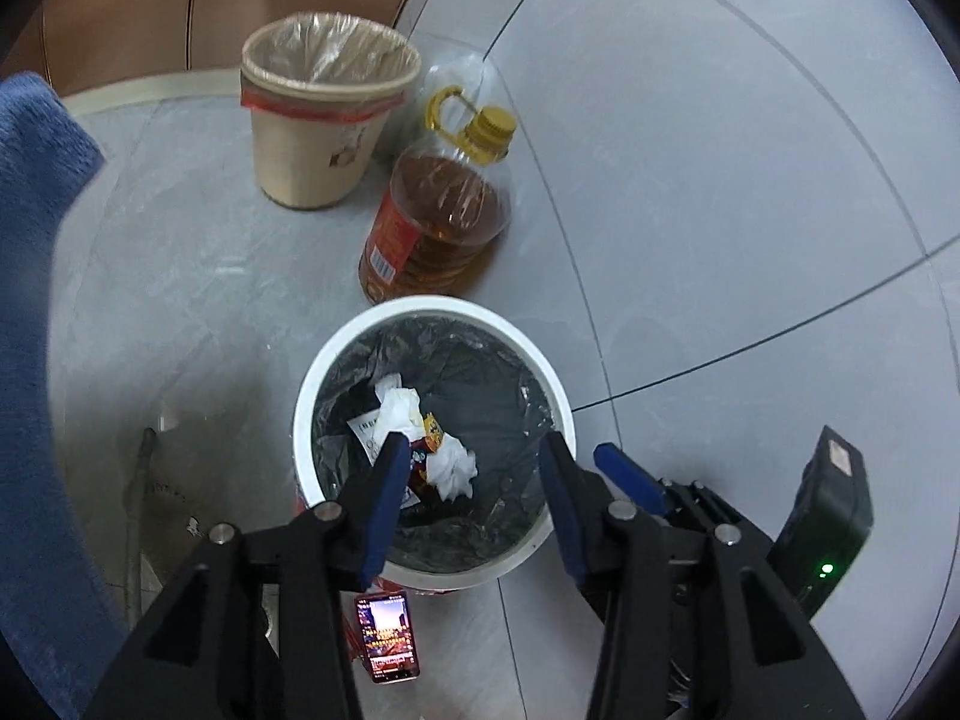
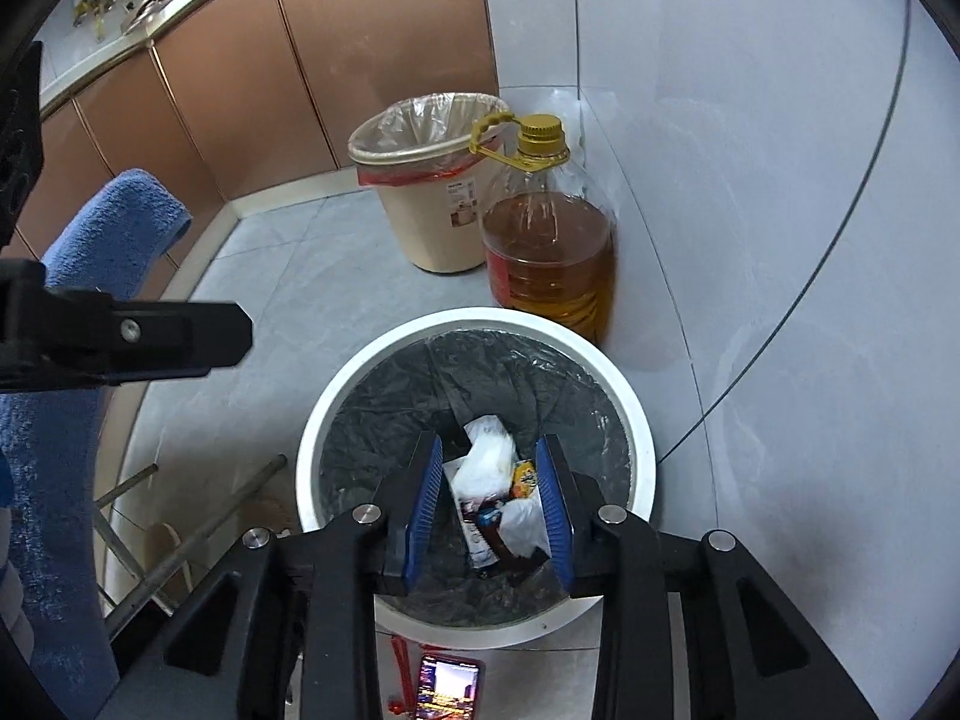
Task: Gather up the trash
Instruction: 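Move both open tools back to the table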
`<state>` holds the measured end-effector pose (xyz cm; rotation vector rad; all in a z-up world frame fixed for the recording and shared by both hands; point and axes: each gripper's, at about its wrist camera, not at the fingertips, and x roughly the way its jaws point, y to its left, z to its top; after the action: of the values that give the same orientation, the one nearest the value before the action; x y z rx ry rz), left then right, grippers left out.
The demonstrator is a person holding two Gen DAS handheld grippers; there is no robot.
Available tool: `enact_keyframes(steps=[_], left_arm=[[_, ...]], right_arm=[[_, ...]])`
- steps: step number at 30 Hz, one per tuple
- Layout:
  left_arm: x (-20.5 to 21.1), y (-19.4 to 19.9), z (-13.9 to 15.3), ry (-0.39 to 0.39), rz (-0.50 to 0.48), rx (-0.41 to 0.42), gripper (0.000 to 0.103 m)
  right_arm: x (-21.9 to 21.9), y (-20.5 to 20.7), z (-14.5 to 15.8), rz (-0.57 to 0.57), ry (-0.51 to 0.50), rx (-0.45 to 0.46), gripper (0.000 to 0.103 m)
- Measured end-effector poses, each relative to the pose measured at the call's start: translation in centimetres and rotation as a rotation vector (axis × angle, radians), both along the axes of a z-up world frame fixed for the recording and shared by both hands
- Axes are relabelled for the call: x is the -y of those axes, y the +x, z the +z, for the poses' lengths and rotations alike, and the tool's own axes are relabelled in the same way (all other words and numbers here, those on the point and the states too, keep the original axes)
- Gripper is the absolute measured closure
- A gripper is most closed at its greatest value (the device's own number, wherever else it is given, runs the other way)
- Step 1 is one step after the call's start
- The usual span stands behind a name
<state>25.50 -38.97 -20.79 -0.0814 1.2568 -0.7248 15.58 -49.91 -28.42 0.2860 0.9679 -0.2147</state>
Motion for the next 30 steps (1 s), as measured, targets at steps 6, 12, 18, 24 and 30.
enact_keyframes(steps=[6, 12, 18, 24, 30], left_arm=[[-2.3, -2.2, 4.7, -0.015, 0.01, 0.125, 0.06], [-5.5, -4.6, 9.2, -0.022, 0.001, 0.208, 0.06], [-9.9, -7.6, 13.4, -0.017, 0.027, 0.281, 0.06], [-14.2, -10.9, 17.4, -0.033, 0.064, 0.345, 0.06], [-18.5, -14.8, 20.8, -0.041, 0.103, 0.431, 0.06]], right_arm=[[-1.8, -1.3, 2.7, 0.005, -0.017, 0.048, 0.069], [-4.4, -3.7, 7.6, 0.024, -0.043, 0.128, 0.067], [-7.3, -6.7, 13.3, 0.055, -0.075, 0.223, 0.067], [-10.0, -10.1, 19.2, 0.096, -0.109, 0.314, 0.067], [-13.5, -13.0, 24.4, 0.15, -0.147, 0.396, 0.065]])
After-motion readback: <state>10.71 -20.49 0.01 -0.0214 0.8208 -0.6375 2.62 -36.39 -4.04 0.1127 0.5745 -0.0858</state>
